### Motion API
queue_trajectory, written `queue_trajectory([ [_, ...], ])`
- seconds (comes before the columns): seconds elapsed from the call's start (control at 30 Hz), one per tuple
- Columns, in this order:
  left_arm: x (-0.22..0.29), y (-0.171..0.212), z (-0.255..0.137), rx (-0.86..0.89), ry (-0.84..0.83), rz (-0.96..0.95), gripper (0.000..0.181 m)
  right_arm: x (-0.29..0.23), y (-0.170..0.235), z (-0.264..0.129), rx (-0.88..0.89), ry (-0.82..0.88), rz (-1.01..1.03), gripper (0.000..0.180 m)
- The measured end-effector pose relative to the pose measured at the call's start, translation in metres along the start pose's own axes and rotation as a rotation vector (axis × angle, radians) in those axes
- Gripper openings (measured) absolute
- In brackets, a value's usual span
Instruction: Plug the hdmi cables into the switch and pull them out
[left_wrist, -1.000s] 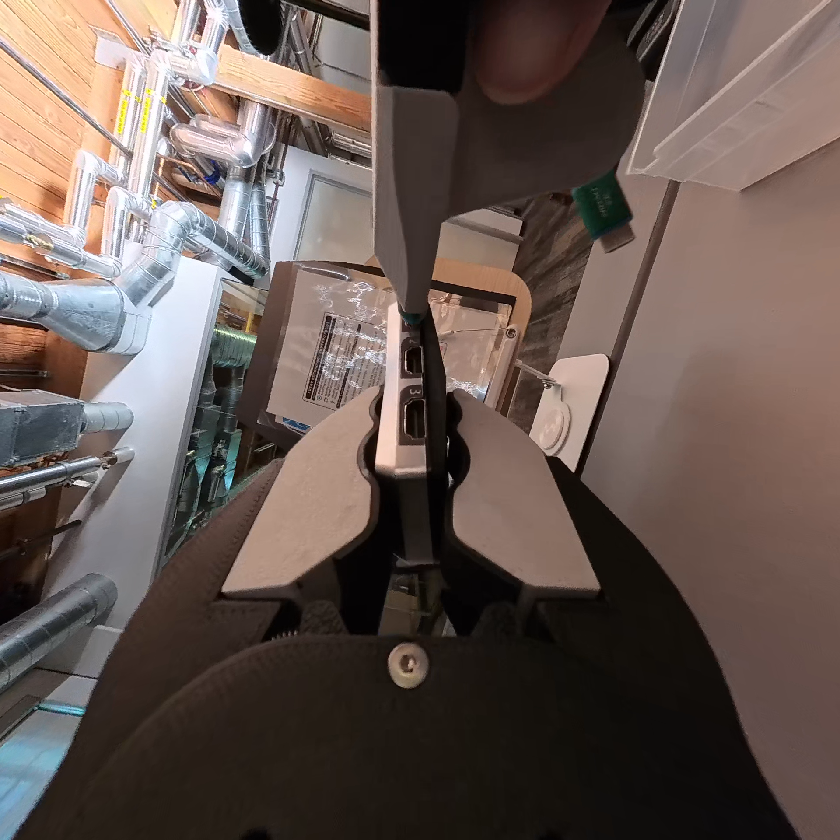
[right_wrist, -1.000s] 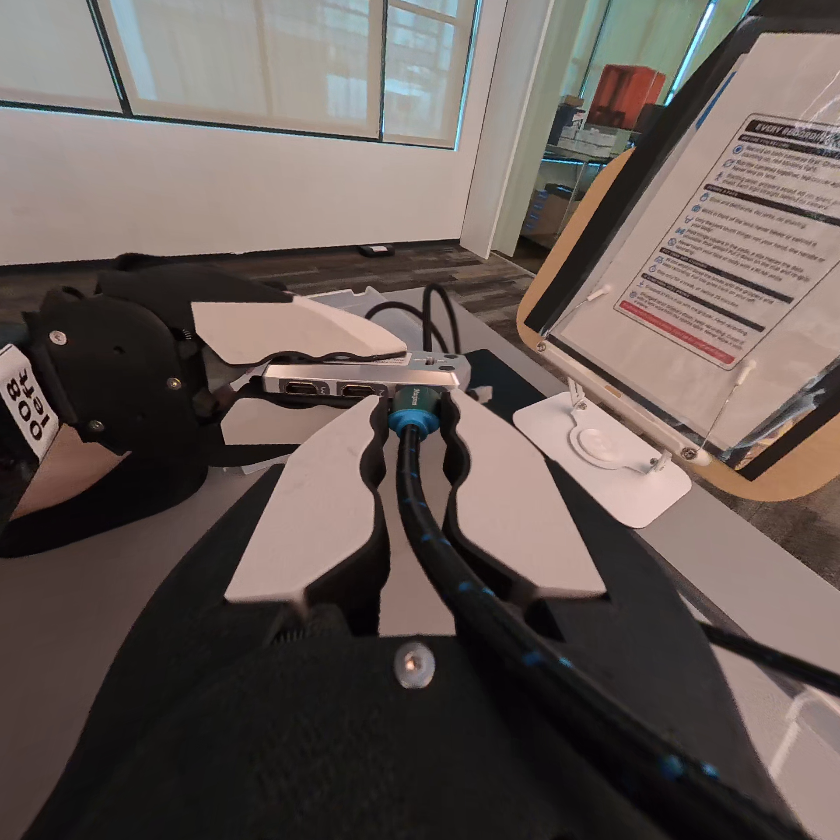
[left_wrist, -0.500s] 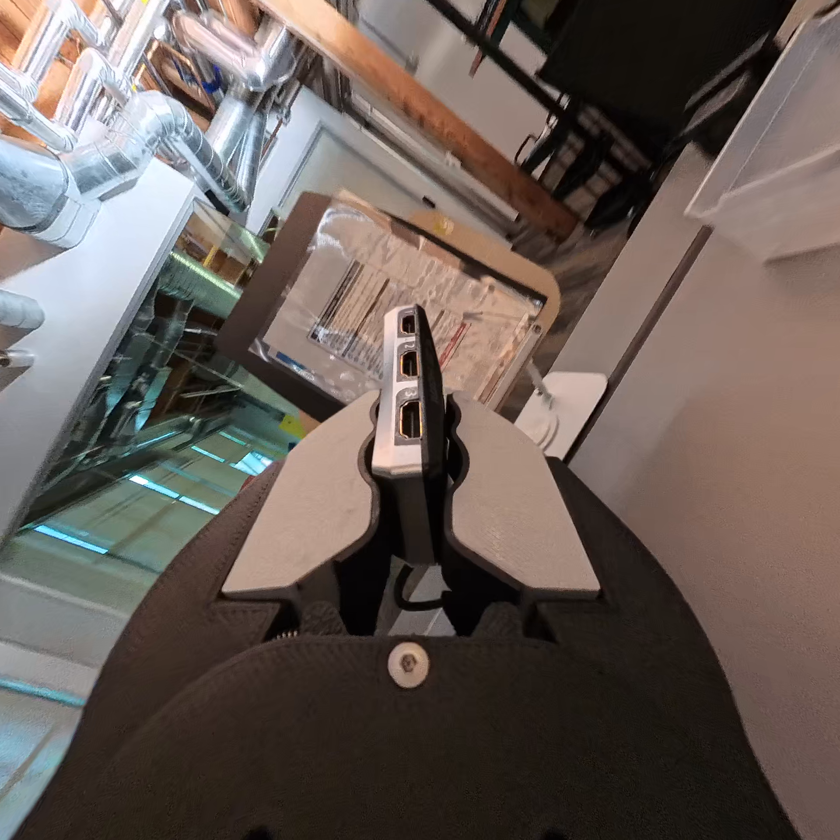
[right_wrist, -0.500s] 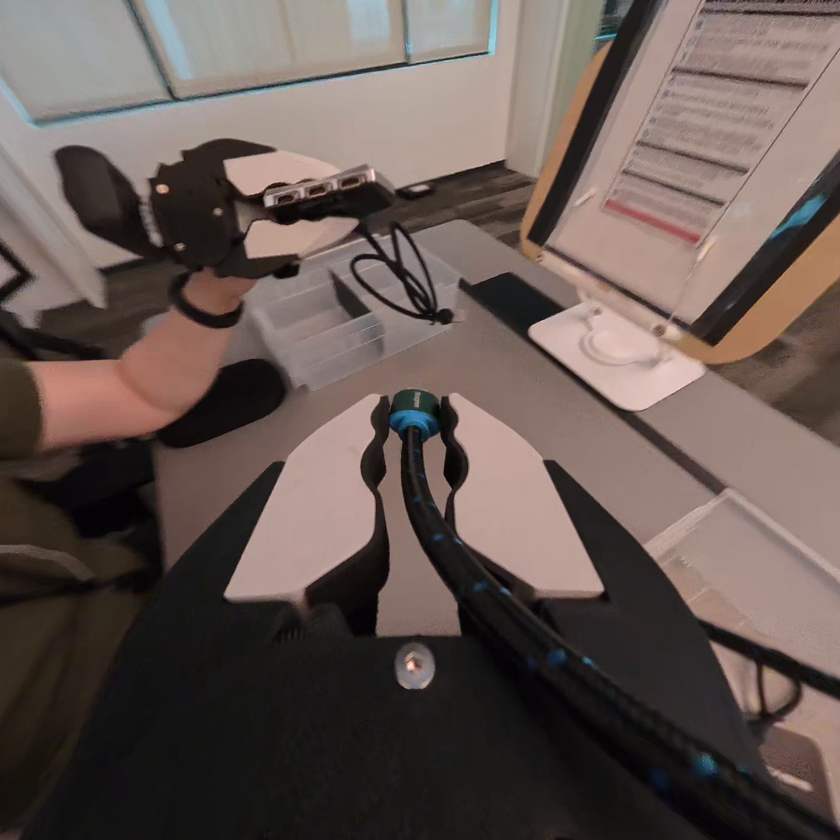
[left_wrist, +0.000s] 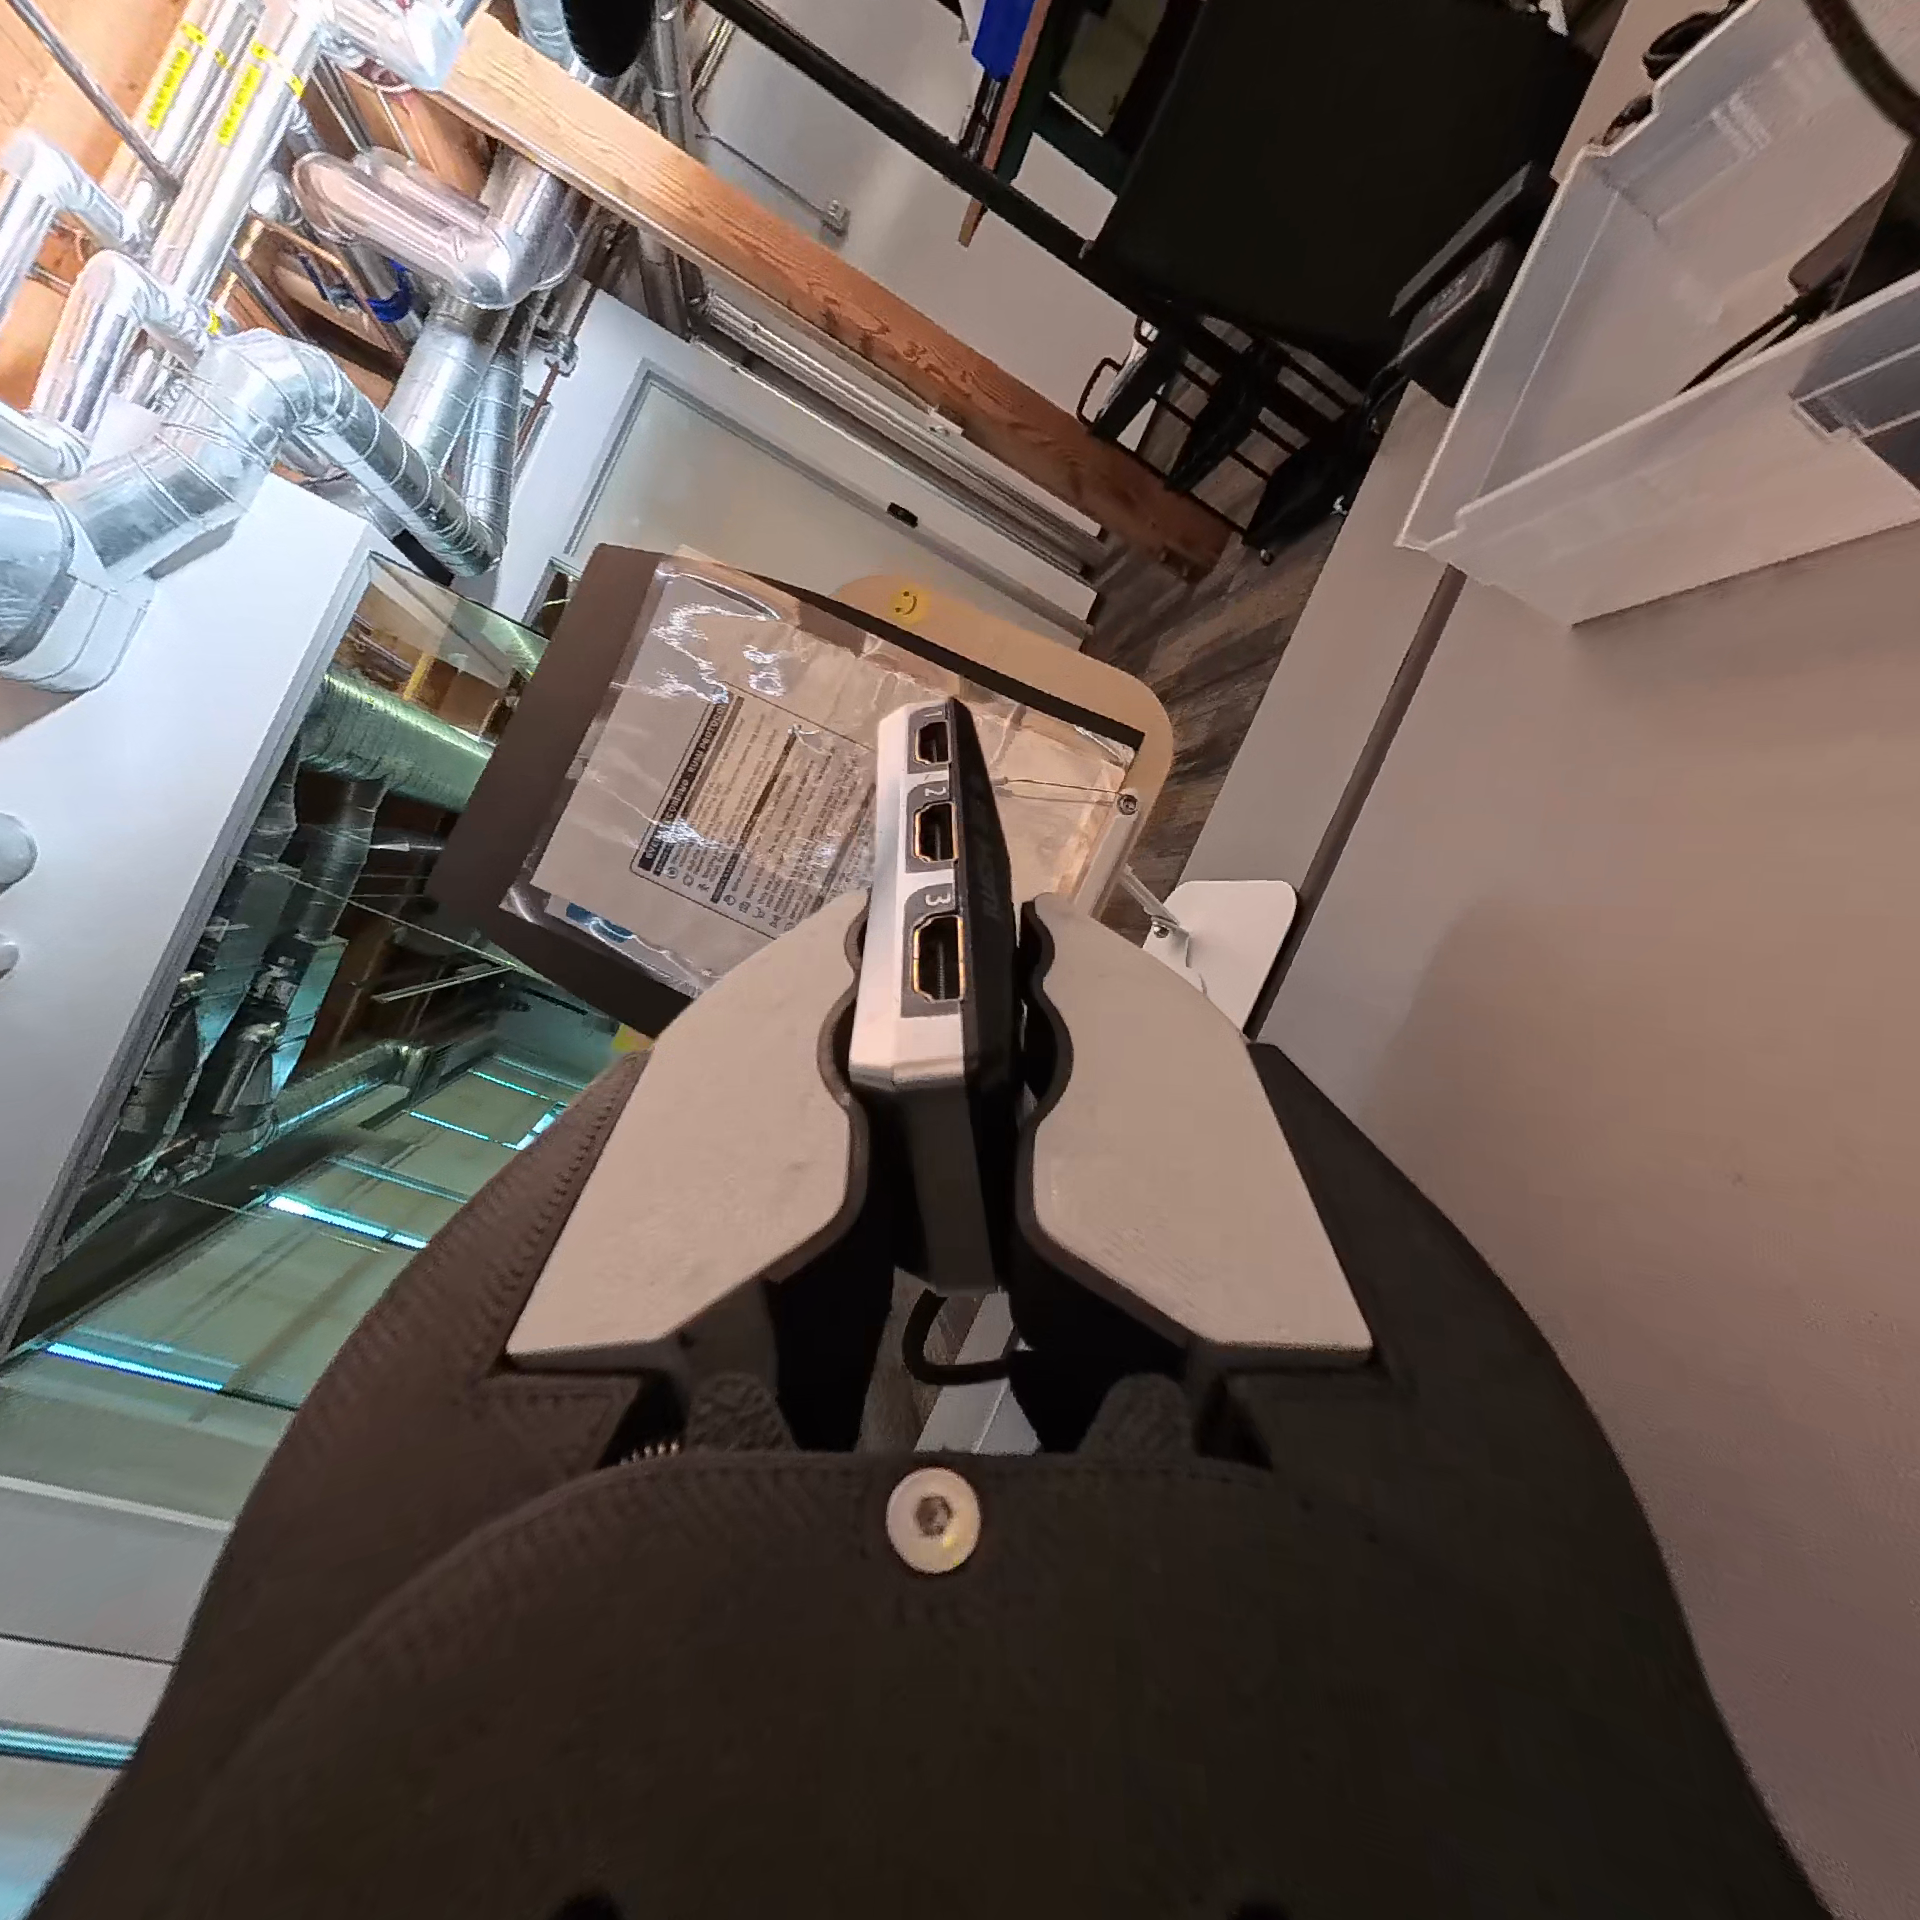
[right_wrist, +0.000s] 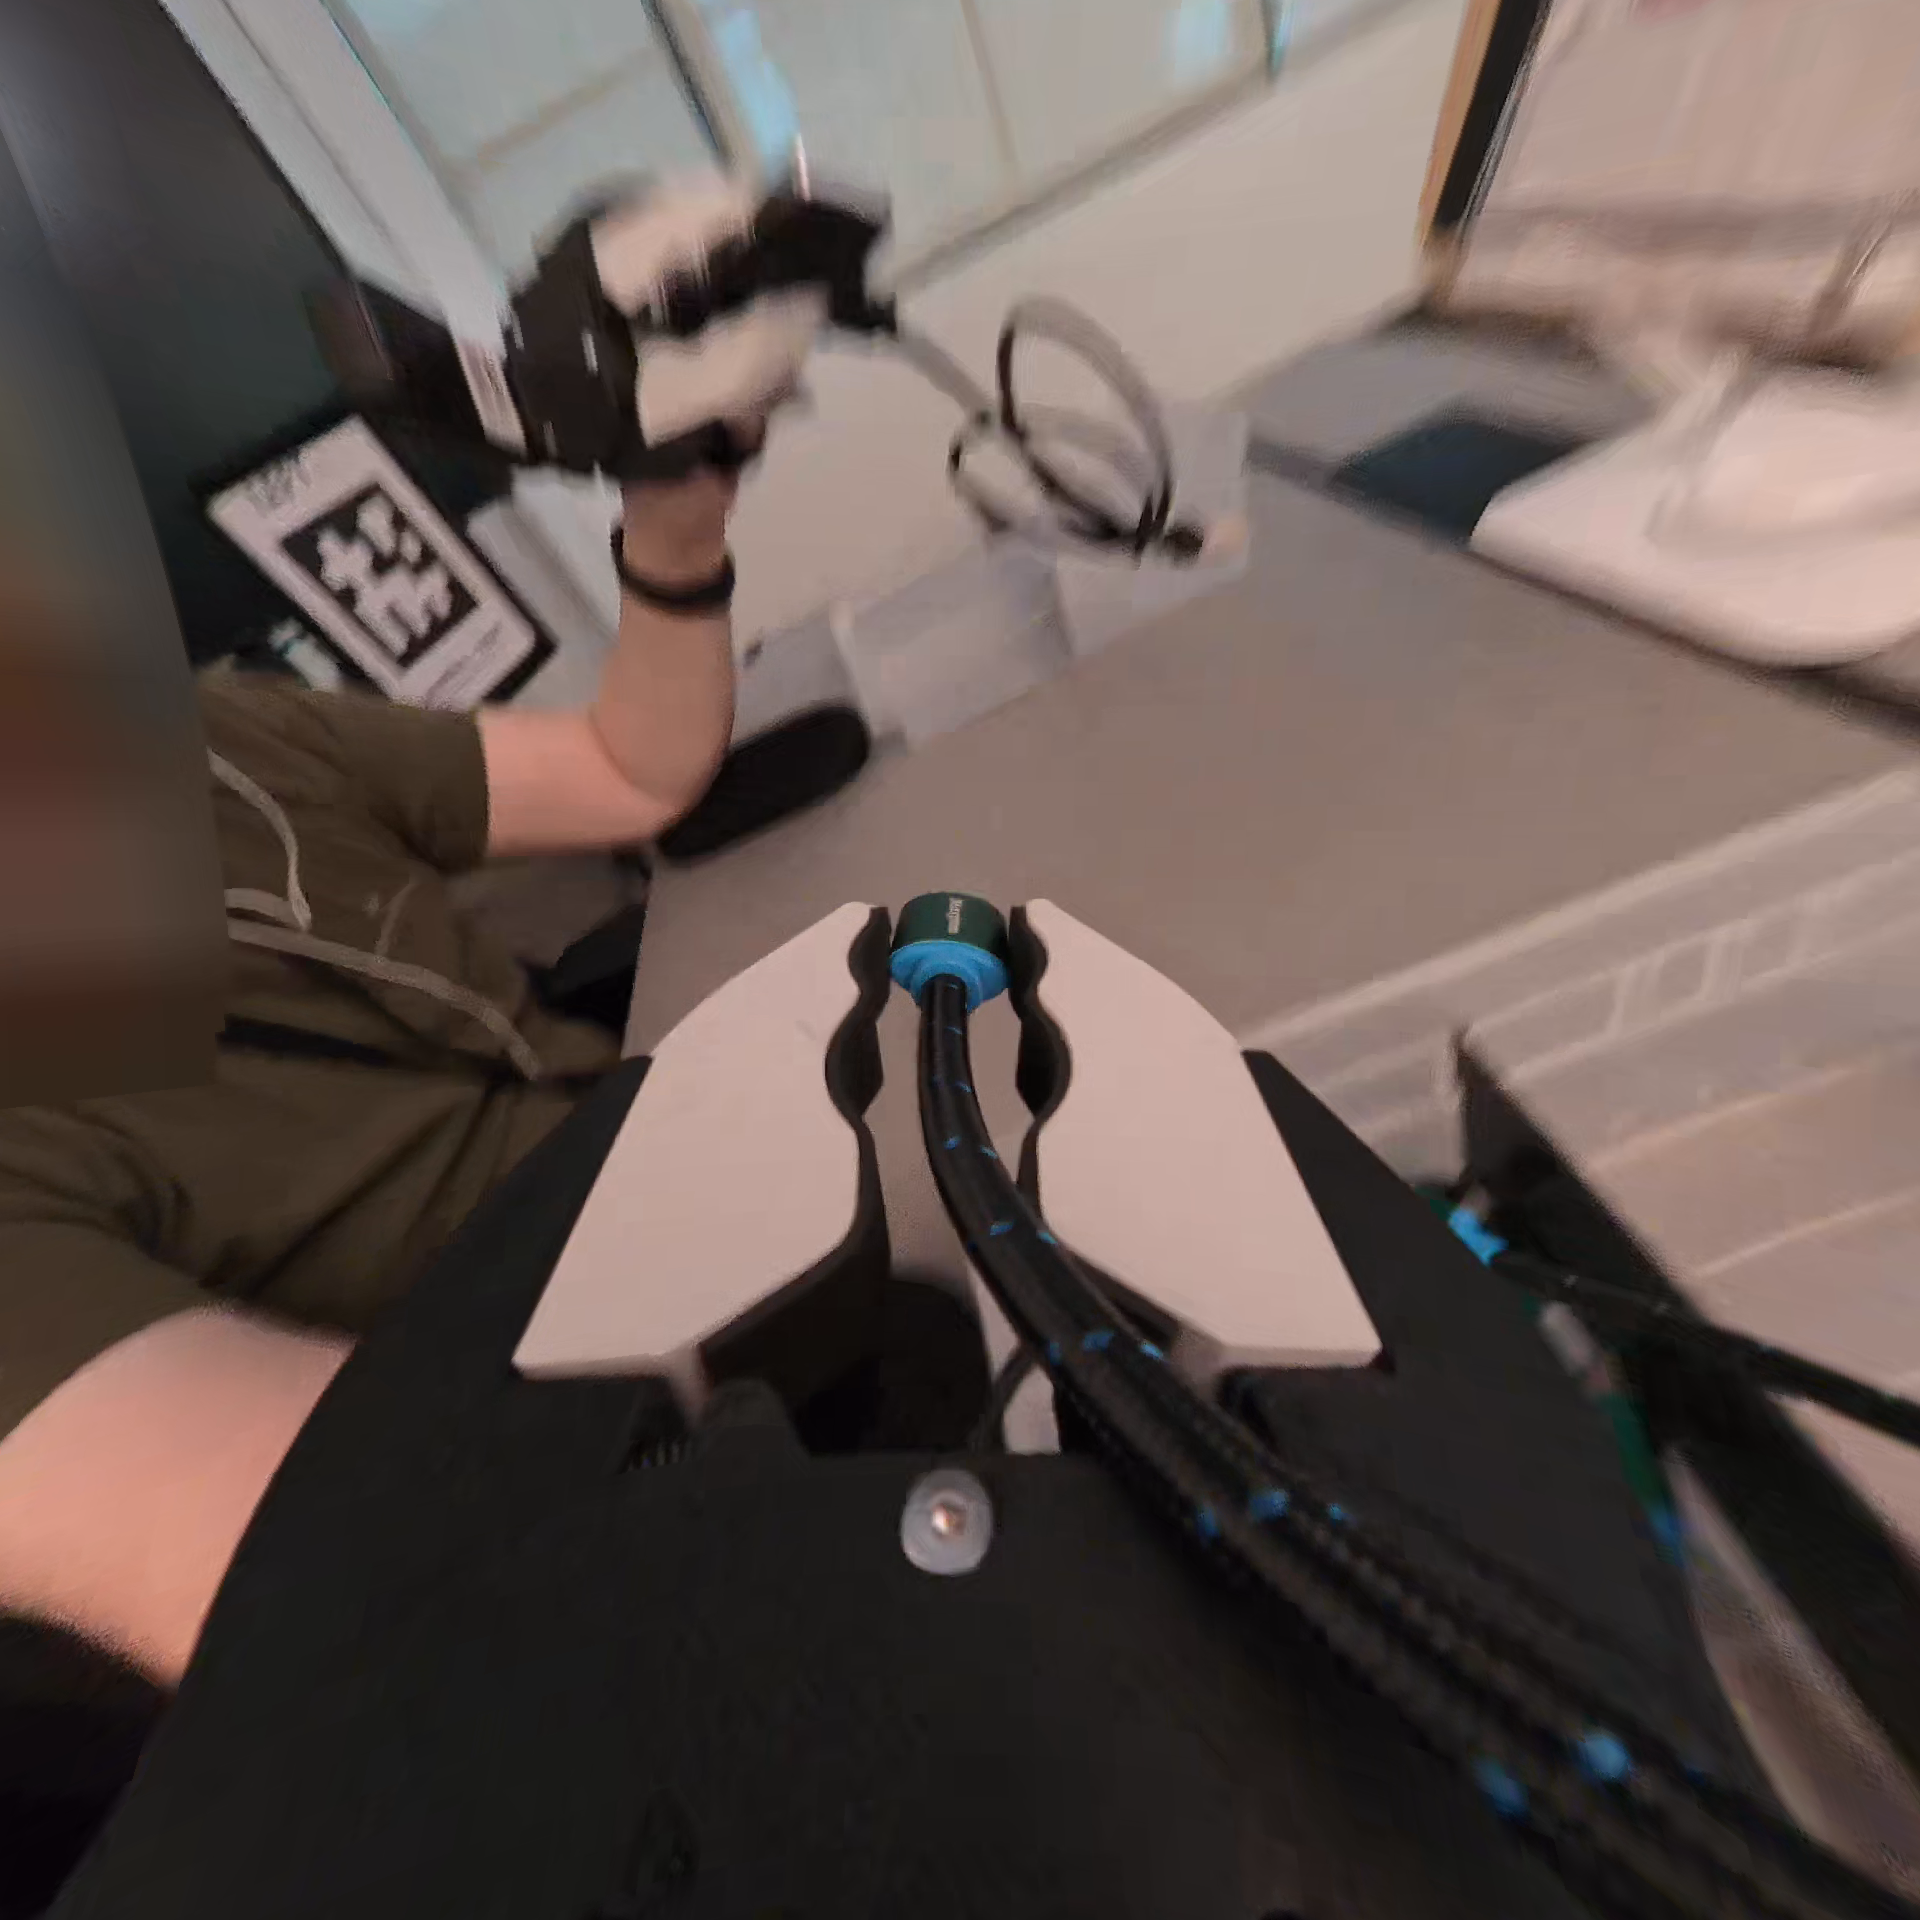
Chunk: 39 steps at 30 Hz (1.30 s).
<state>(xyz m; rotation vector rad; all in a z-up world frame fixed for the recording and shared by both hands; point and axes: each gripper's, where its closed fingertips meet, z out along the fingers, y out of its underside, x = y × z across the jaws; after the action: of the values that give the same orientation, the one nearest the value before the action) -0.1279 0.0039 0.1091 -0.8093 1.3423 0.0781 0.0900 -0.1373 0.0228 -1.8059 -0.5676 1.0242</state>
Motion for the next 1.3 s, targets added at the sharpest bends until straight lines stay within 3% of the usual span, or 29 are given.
queue_trajectory([
  [0.13,0.002,0.000,0.001,0.002,0.011,-0.006,0.022,0.019,0.075,-0.010,-0.348,0.135,0.190,0.023],
  [0.23,0.002,0.000,0.001,0.001,0.011,-0.005,0.022,0.017,0.073,-0.021,-0.336,0.206,0.275,0.025],
  [0.33,0.003,0.000,0.001,-0.004,0.012,0.003,0.022,0.024,0.094,-0.036,-0.474,0.400,0.332,0.043],
  [0.43,0.005,-0.001,0.001,-0.004,0.017,0.009,0.022,0.020,0.109,-0.041,-0.588,0.457,0.432,0.041],
  [0.53,0.005,-0.002,0.001,-0.003,0.021,0.007,0.023,0.031,0.099,-0.035,-0.562,0.477,0.394,0.017],
  [0.7,0.003,-0.002,0.000,-0.001,0.015,0.009,0.022,0.031,0.101,-0.034,-0.598,0.488,0.436,0.021],
  [0.83,0.001,0.000,-0.001,-0.009,0.014,0.006,0.022,0.030,0.090,-0.052,-0.561,0.615,0.429,0.033],
  [0.93,0.001,0.001,-0.001,-0.013,0.016,0.006,0.022,0.037,0.064,-0.069,-0.437,0.739,0.359,0.054],
  [1.03,0.002,0.000,-0.001,-0.013,0.019,0.008,0.022,0.061,0.024,-0.086,-0.206,0.864,0.275,0.082],
  [1.1,0.003,-0.001,0.000,-0.013,0.023,0.009,0.022,0.077,0.004,-0.085,-0.064,0.841,0.249,0.088],
  [1.2,0.005,0.000,0.000,-0.016,0.031,0.010,0.022,0.118,0.015,-0.093,-0.088,0.926,0.228,0.094],
  [1.3,0.006,0.000,0.000,-0.019,0.037,0.010,0.023,0.140,0.028,-0.087,-0.077,0.882,0.271,0.097],
])
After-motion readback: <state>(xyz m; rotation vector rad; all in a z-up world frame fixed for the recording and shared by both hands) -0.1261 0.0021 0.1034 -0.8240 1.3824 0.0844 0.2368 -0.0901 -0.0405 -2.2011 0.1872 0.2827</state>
